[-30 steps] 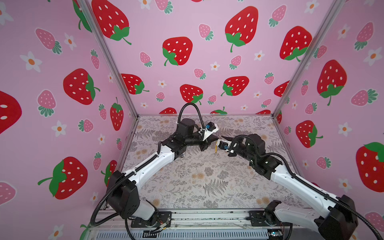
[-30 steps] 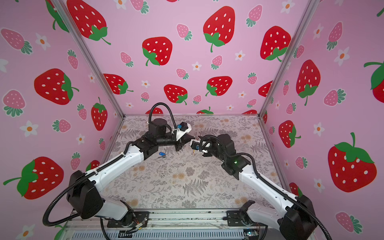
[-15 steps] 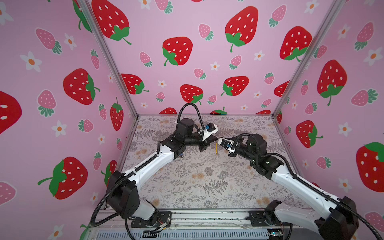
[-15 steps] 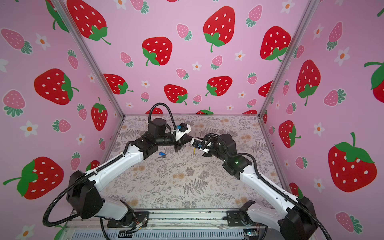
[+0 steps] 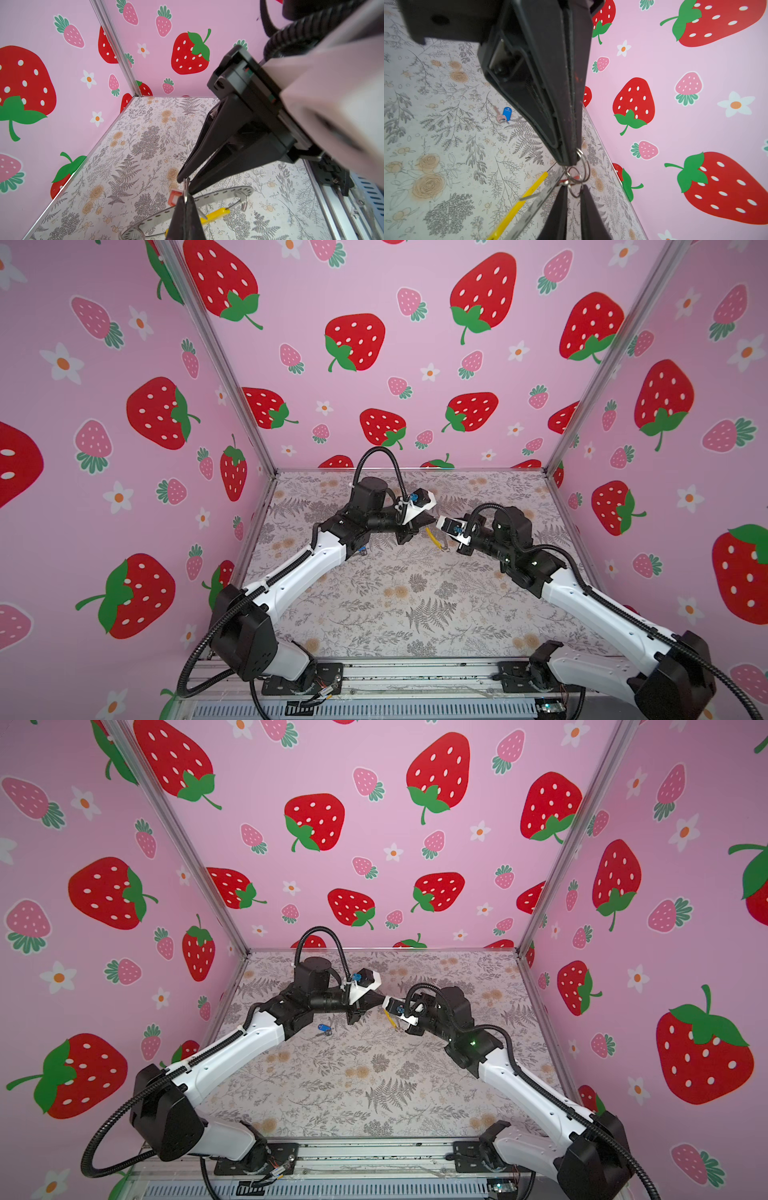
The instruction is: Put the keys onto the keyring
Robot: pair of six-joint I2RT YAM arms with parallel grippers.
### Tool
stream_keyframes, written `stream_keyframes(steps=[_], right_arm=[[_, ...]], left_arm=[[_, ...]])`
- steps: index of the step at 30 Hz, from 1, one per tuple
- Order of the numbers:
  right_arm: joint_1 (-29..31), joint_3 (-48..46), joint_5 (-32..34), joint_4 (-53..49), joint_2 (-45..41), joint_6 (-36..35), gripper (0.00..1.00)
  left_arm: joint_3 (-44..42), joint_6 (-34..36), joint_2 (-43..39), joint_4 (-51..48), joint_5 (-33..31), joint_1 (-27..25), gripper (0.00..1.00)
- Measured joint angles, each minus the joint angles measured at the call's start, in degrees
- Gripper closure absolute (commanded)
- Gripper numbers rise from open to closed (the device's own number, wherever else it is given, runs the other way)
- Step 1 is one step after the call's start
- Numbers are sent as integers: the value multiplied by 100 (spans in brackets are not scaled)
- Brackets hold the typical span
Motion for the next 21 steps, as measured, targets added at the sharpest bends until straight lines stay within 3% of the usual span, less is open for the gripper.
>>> stream_keyframes(steps=[21], right_arm=[[2,0,203,9,-2,-153,100]], left_arm=[[0,-170,0,87,-13,15,100]])
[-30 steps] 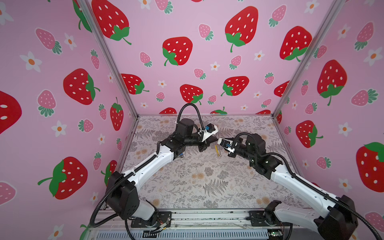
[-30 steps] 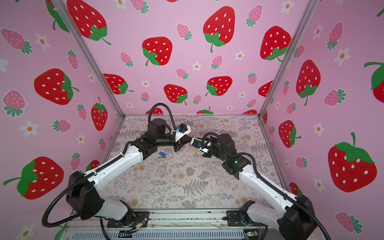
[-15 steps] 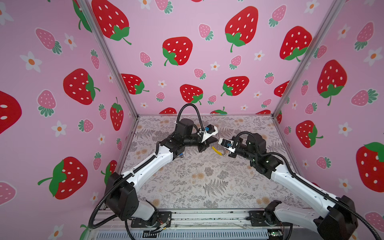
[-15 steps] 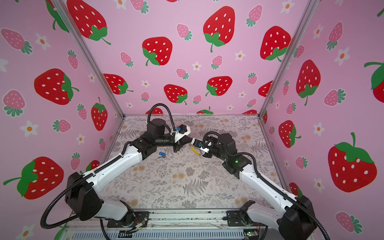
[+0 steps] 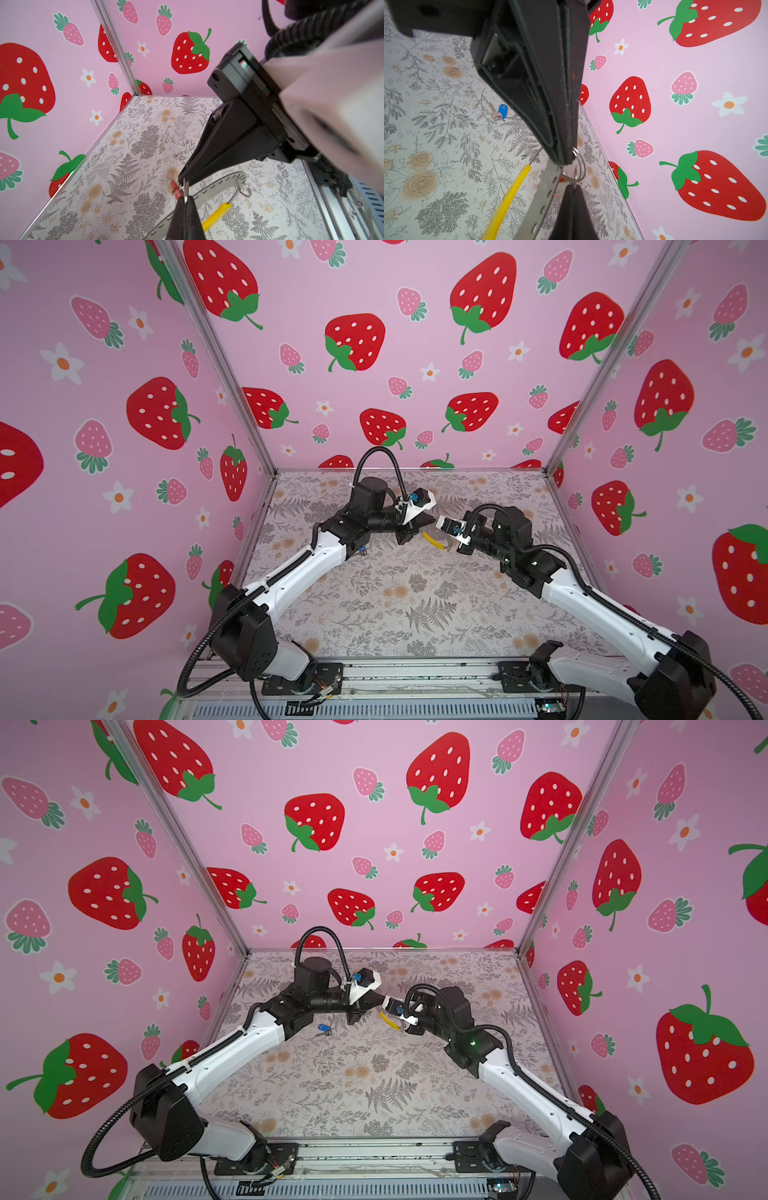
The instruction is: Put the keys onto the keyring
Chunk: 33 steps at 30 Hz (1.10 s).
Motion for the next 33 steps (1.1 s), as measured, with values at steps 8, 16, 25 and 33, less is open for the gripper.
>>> stream_keyframes(steps=[8,16,25,33], right_arm=[[122,11,415,162,-2,-260,100],[153,31,682,251,-2,-286,100],[153,35,732,289,-2,-251,100],[149,35,769,304,-4,-240,100]], left_arm=[[-109,-507,0,557,-212,-42,100],[-393,-813,2,1305,-472,-168,100],[-535,-802,17,1753,-798,-354,100],[-776,-811,20,2291,-1117,-448,100]])
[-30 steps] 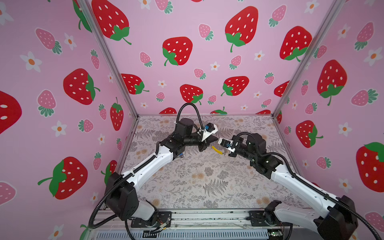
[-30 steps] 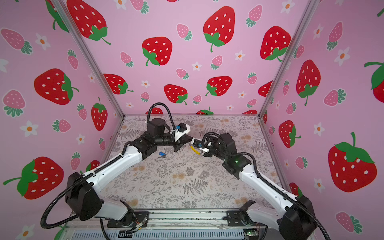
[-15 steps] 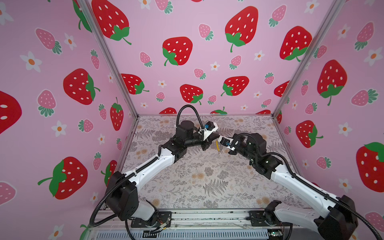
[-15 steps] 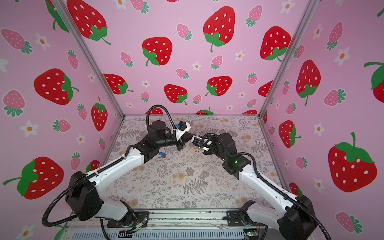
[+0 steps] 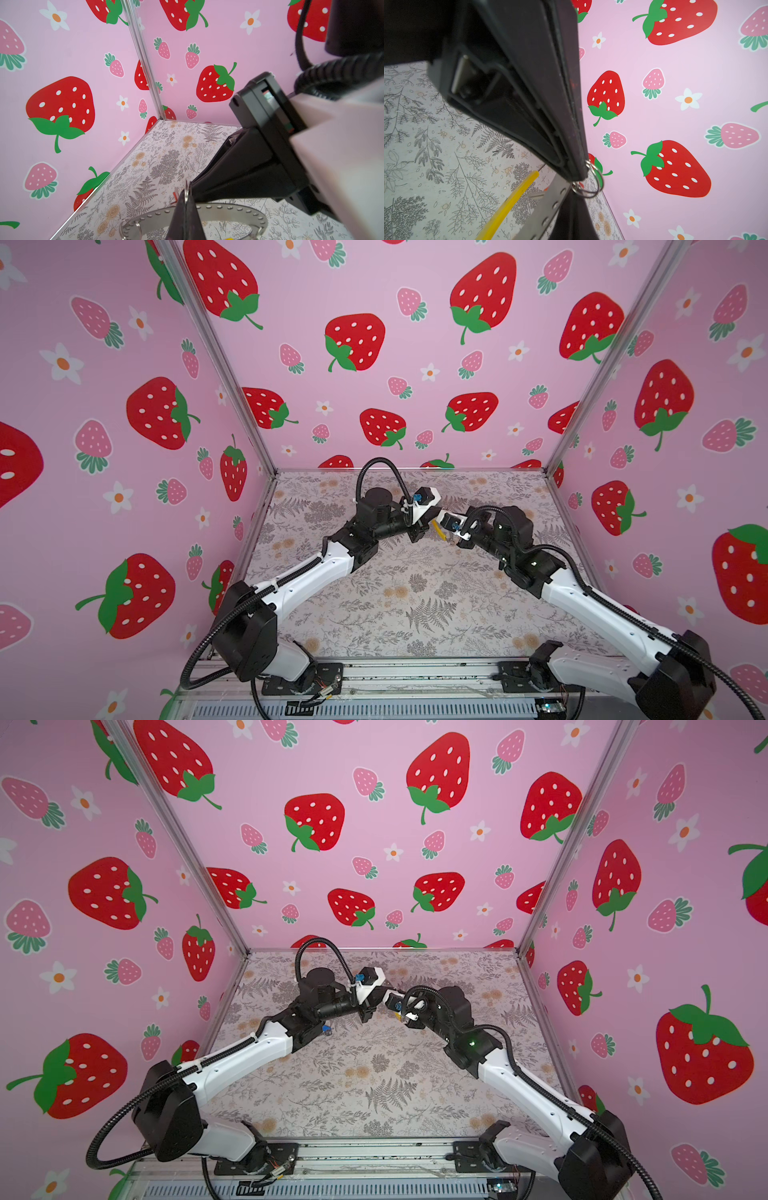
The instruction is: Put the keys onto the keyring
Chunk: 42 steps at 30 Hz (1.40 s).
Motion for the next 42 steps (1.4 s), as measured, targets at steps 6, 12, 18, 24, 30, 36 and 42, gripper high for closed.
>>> stream_keyframes(steps=[6,12,18,24,30,36,42], right_arm=[[-2,0,26,76,-2,57,100],[-35,0,83,136,-2,170,95],[-57,0,42,127,-28,457,83],[-496,-125,-387,190,-376,857,69],[-992,-153,-1075,256,-560,1456,72],[-1088,-87,-2188,232,-444,1921,78],[-1088,59,-2955,157,-267,2142,80]], left_arm=[[-151,-186,15,450,-103,-31,100],[-214,-494,146,890,-120,-42,100],[-221,-562,181,1051,-144,-26,100],[-221,-640,177,1058,339,208,100],[-221,-837,175,1075,1178,461,100],[-221,-881,166,1073,1707,470,100],[-221,-629,11,870,1952,472,100]])
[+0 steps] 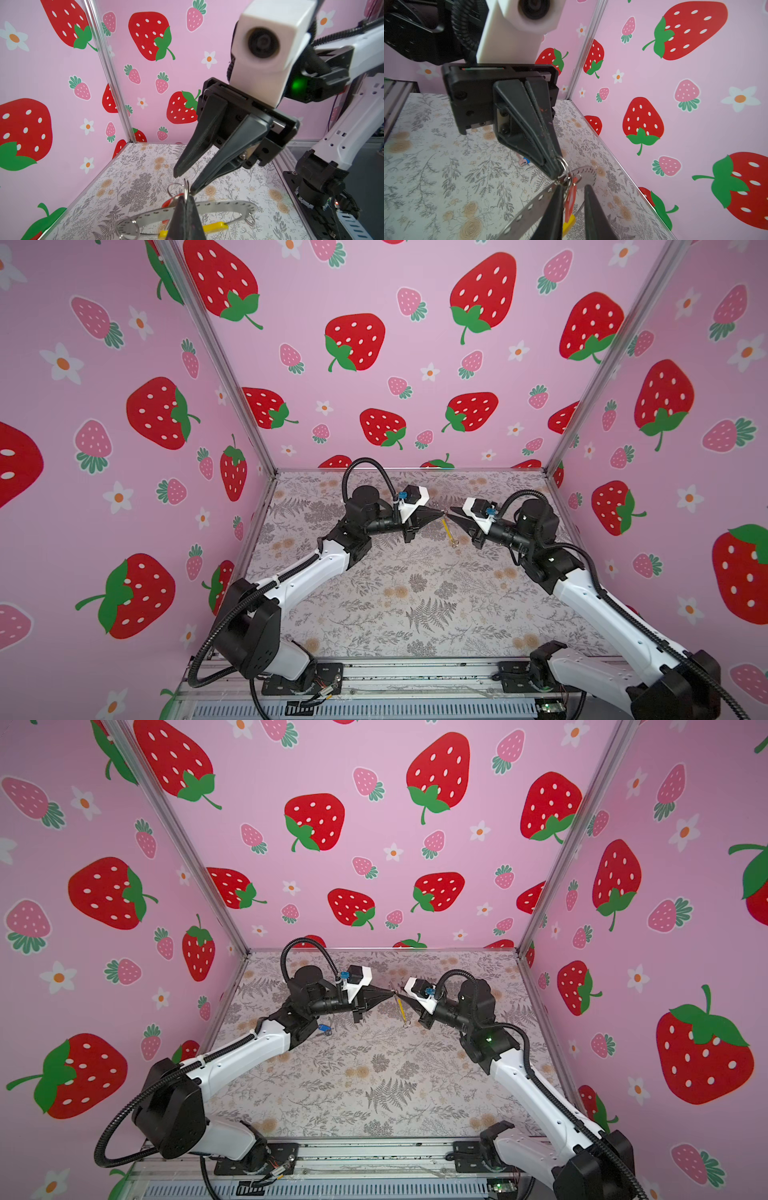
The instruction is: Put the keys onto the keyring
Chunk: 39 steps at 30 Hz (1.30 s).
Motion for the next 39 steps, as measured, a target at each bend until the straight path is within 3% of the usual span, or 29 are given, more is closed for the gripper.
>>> stream_keyframes(steps=[10,39], right_arm=[[0,33,-367,-153,74,149,88],[2,284,-595,-568,380,179,88]], left_arm=[[0,470,-199,-413,122,26,100],[94,1641,-319,-1462,-57,42,100]])
